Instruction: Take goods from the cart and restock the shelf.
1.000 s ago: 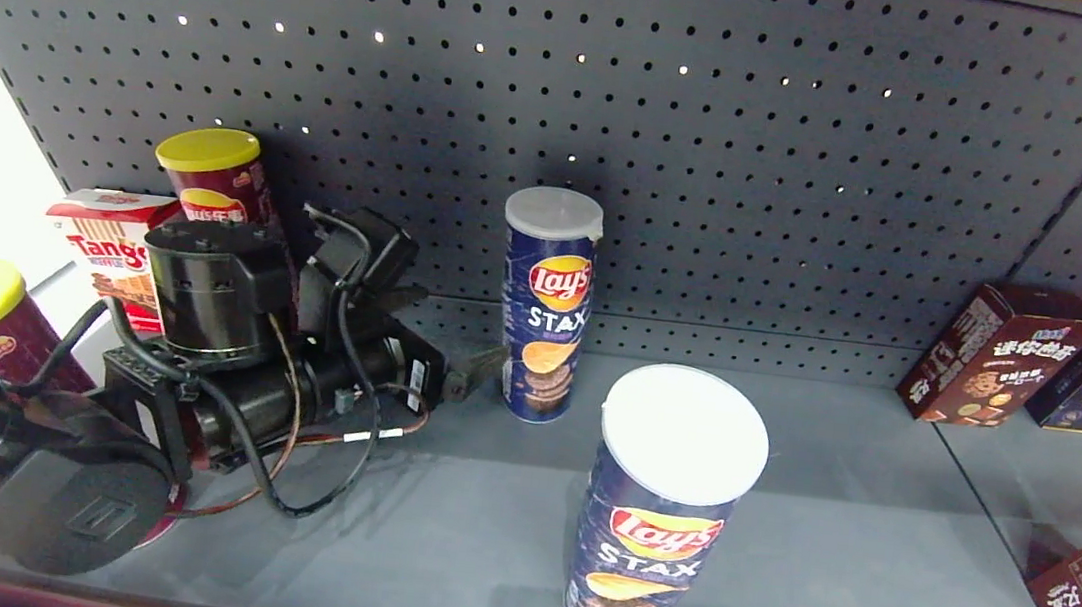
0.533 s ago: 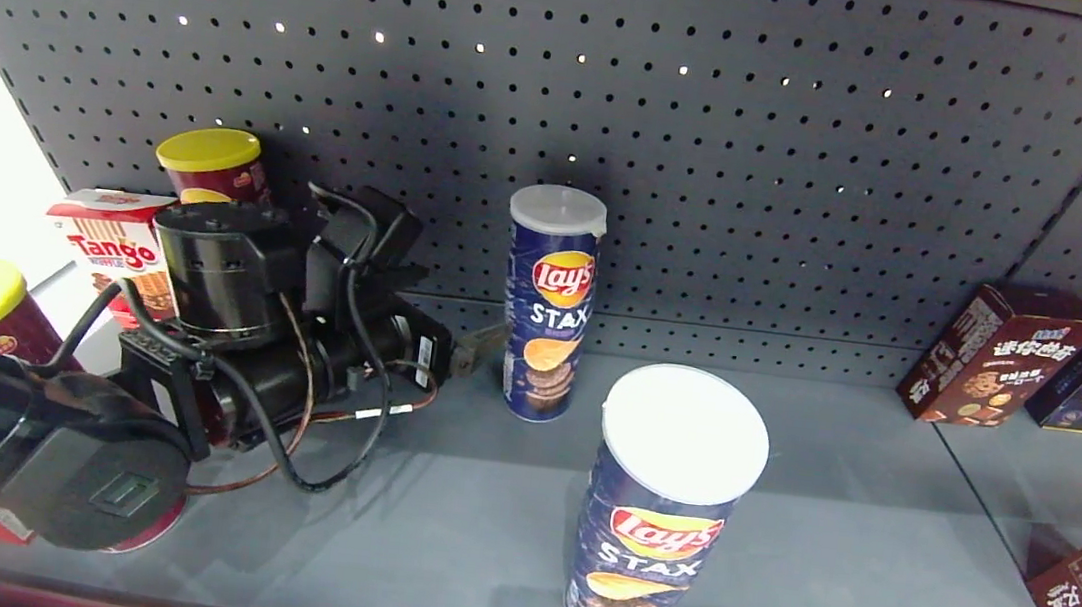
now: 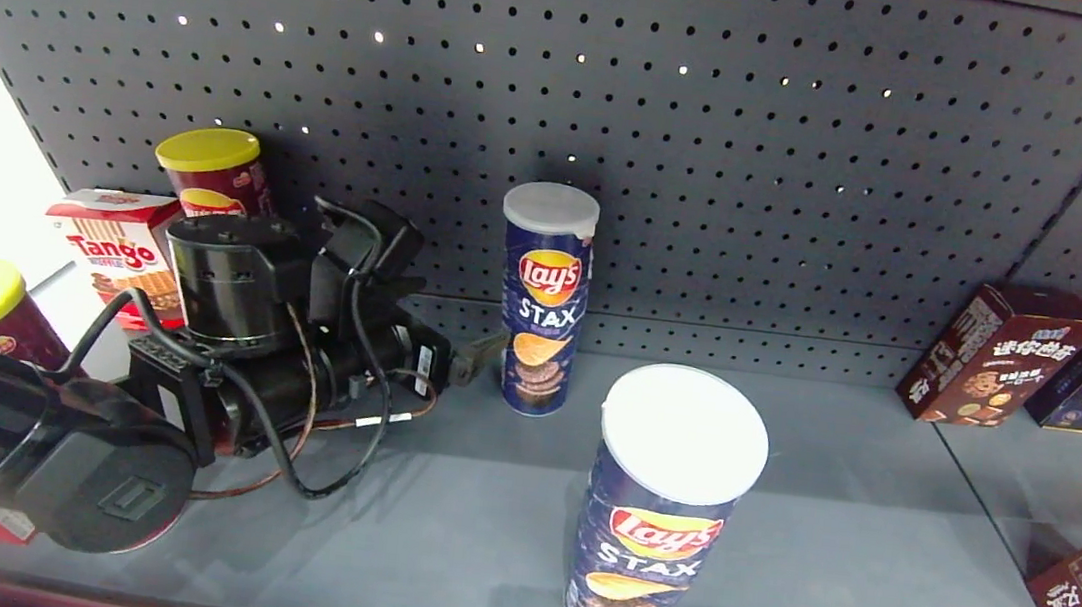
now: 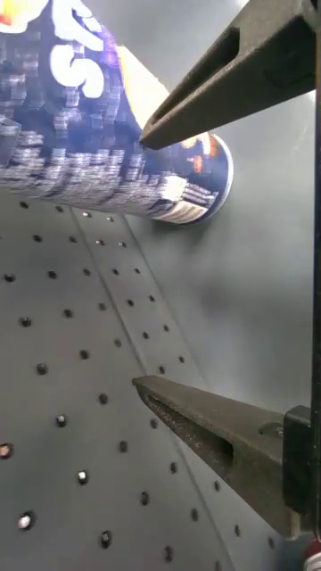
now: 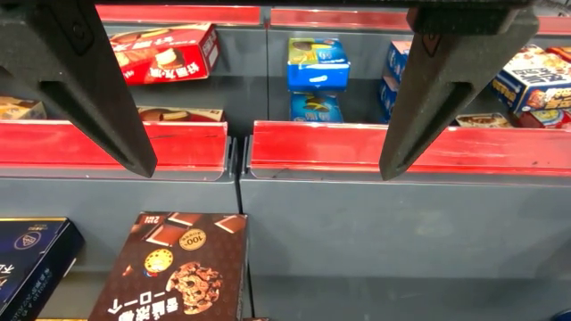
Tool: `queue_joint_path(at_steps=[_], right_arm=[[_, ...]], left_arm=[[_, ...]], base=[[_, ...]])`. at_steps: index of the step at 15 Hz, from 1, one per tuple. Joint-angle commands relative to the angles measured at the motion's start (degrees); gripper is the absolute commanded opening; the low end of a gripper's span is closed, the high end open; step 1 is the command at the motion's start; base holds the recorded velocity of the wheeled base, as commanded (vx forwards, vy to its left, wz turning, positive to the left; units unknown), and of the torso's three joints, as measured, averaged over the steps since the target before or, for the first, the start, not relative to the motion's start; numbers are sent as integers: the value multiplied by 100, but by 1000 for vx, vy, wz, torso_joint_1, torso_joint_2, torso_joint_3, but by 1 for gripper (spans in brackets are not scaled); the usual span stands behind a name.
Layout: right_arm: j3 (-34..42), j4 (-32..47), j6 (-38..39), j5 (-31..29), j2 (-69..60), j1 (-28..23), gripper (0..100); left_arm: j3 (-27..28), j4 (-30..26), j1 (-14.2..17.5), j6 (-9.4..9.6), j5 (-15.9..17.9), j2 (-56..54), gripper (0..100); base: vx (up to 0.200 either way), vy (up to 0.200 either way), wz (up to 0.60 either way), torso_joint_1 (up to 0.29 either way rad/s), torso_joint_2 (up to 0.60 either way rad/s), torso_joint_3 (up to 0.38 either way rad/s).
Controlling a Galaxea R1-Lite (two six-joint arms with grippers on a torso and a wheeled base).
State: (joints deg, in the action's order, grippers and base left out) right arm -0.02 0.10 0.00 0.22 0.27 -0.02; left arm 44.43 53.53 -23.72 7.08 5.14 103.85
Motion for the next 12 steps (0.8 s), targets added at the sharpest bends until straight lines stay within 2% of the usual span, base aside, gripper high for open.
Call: queue_joint_path(at_steps=[1,6,12], right_arm=[[2,-1,0,4,8,2,100],[2,-1,0,4,8,2,100],[2,-1,0,4,8,2,100]], left_arm=[[-58,8,17,-5,-49,-58,100],[39,-18,34,12,-629,-32,100],[241,-62,26,21,-787,399,100]], base=[[0,0,0,0,0,0],[0,0,0,0,0,0],[0,0,0,0,0,0]])
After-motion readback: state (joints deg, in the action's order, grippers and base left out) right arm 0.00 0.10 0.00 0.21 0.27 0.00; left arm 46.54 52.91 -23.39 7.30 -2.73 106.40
